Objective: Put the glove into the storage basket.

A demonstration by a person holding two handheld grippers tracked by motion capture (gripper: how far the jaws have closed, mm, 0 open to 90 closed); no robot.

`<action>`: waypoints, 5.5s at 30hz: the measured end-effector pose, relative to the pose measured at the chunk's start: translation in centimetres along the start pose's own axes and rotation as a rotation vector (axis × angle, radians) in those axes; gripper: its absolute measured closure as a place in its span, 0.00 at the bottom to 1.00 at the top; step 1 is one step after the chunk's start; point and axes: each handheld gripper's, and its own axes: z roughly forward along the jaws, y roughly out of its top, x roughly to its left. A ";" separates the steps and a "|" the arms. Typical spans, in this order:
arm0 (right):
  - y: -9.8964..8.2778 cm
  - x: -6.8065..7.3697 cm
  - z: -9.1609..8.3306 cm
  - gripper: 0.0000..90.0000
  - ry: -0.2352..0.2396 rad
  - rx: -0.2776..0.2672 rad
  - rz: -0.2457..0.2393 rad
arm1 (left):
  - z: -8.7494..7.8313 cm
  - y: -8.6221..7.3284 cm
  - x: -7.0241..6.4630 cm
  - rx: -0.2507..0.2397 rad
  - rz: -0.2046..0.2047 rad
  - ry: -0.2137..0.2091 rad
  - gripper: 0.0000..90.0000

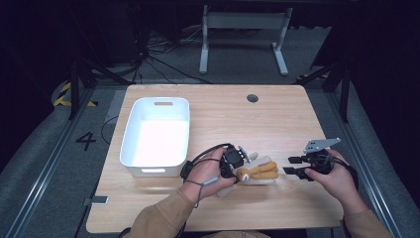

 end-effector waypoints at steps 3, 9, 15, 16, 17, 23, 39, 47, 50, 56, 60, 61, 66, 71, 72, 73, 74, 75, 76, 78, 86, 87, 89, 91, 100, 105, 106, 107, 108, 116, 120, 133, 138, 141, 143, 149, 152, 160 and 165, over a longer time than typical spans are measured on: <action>0.0 -0.1 0.0 0.56 0.001 0.000 0.001 | -0.9 -0.2 0.3 -0.002 -0.011 0.013 0.82; 0.3 -0.3 0.1 0.57 0.002 0.002 0.000 | -2.4 -0.8 1.0 -0.005 -0.054 0.032 0.82; 0.5 -0.5 0.5 0.57 0.005 0.011 -0.002 | -3.5 -1.1 2.1 -0.002 -0.107 0.040 0.82; 0.6 -0.6 0.5 0.57 0.006 0.012 -0.002 | -3.7 -1.2 2.3 -0.007 -0.115 0.041 0.82; 0.6 -0.6 0.6 0.57 0.009 0.012 -0.002 | -4.0 -1.2 2.4 -0.008 -0.125 0.038 0.82; 1.1 -1.0 1.1 0.57 0.018 0.013 -0.009 | -5.2 -1.5 3.4 -0.013 -0.182 0.013 0.82; 2.4 -1.2 2.4 0.57 0.049 0.017 -0.035 | -9.5 -2.1 5.3 -0.026 -0.332 0.079 0.82; 2.5 -1.1 2.5 0.57 0.052 0.019 -0.033 | -11.0 -3.0 6.3 -0.048 -0.380 0.096 0.82; 2.4 -1.1 2.5 0.57 0.055 0.020 -0.032 | -11.6 -3.5 6.7 -0.059 -0.396 0.100 0.82; 2.3 -1.1 2.6 0.57 0.056 0.025 -0.030 | -12.9 -4.3 7.4 -0.076 -0.445 0.122 0.82; 2.1 -1.1 2.6 0.57 0.051 0.029 -0.027 | -13.8 -5.2 8.5 -0.090 -0.484 0.139 0.82; 2.1 -1.1 2.5 0.57 0.051 0.027 -0.026 | -14.0 -5.4 8.7 -0.089 -0.490 0.145 0.82; 2.0 -1.4 2.0 0.57 0.046 0.013 -0.019 | -14.7 -6.5 9.9 -0.084 -0.541 0.186 0.82; 1.8 -1.3 2.0 0.57 0.046 0.017 -0.011 | -14.9 -7.4 10.9 -0.087 -0.574 0.212 0.81; 1.8 -1.3 2.1 0.57 0.044 0.021 -0.012 | -14.9 -7.6 11.1 -0.089 -0.592 0.220 0.81; 1.8 -1.3 2.1 0.57 0.044 0.021 -0.012 | -14.9 -7.6 11.1 -0.089 -0.592 0.220 0.81; 1.7 -1.3 2.1 0.56 0.044 0.023 -0.008 | -15.0 -7.8 11.3 -0.086 -0.609 0.228 0.81; 1.7 -1.3 2.1 0.56 0.044 0.023 -0.008 | -15.0 -7.8 11.3 -0.086 -0.609 0.228 0.81; 1.7 -1.3 2.1 0.56 0.042 0.021 -0.008 | -15.1 -8.0 11.6 -0.081 -0.629 0.239 0.81; 1.6 -1.3 2.0 0.56 0.042 0.022 0.000 | -15.1 -8.3 12.0 -0.086 -0.658 0.247 0.81; 1.5 -1.4 2.1 0.55 0.042 0.027 0.005 | -14.4 -9.8 13.5 -0.101 -0.757 0.256 0.81; 1.4 -1.4 2.1 0.55 0.042 0.027 0.007 | -14.3 -10.0 13.6 -0.102 -0.768 0.256 0.81; 1.4 -1.4 2.1 0.55 0.043 0.026 0.009 | -14.1 -10.4 14.0 -0.107 -0.787 0.259 0.81; 1.4 -1.5 2.1 0.55 0.043 0.025 0.012 | -13.9 -10.6 14.2 -0.100 -0.807 0.267 0.81; 1.3 -1.4 2.3 0.54 0.045 0.032 0.013 | -12.3 -11.1 14.8 -0.080 -0.884 0.287 0.80; 1.3 -1.5 2.4 0.54 0.047 0.033 0.018 | -11.4 -11.6 15.4 -0.085 -0.913 0.275 0.80; 1.2 -1.5 2.4 0.54 0.048 0.034 0.017 | -11.2 -11.8 15.5 -0.087 -0.923 0.279 0.80; 1.2 -1.5 2.5 0.54 0.048 0.037 0.016 | -11.1 -11.9 15.6 -0.081 -0.927 0.275 0.80; 1.2 -1.5 2.5 0.54 0.049 0.037 0.016 | -10.9 -12.0 15.7 -0.077 -0.930 0.272 0.80; 1.2 -1.5 2.5 0.54 0.049 0.038 0.019 | -9.4 -12.8 16.6 -0.054 -0.980 0.256 0.80; 1.1 -1.5 2.6 0.54 0.048 0.039 0.022 | -8.6 -13.2 17.1 -0.051 -0.997 0.237 0.80; 1.0 -1.7 2.7 0.54 0.049 0.042 0.028 | -6.2 -14.1 18.4 -0.014 -1.077 0.232 0.80; 1.0 -1.7 2.7 0.54 0.048 0.042 0.026 | -5.7 -14.2 18.3 -0.004 -1.083 0.230 0.79; 1.0 -1.7 2.8 0.54 0.048 0.042 0.028 | -5.5 -14.3 18.3 0.001 -1.085 0.226 0.79; 1.0 -1.7 2.8 0.53 0.050 0.045 0.028 | -5.2 -14.4 18.3 0.003 -1.095 0.221 0.79; 0.9 -1.7 2.8 0.53 0.051 0.044 0.030 | -4.7 -14.7 18.6 0.014 -1.099 0.207 0.78; 0.9 -1.7 2.8 0.53 0.051 0.043 0.031 | -4.5 -14.7 18.7 0.017 -1.107 0.200 0.77; 0.8 -1.8 2.9 0.53 0.054 0.044 0.033 | -4.3 -14.8 18.7 0.011 -1.099 0.171 0.45; 0.8 -1.7 2.9 0.52 0.054 0.044 0.034 | -4.8 -14.3 18.1 0.040 -1.064 0.257 0.23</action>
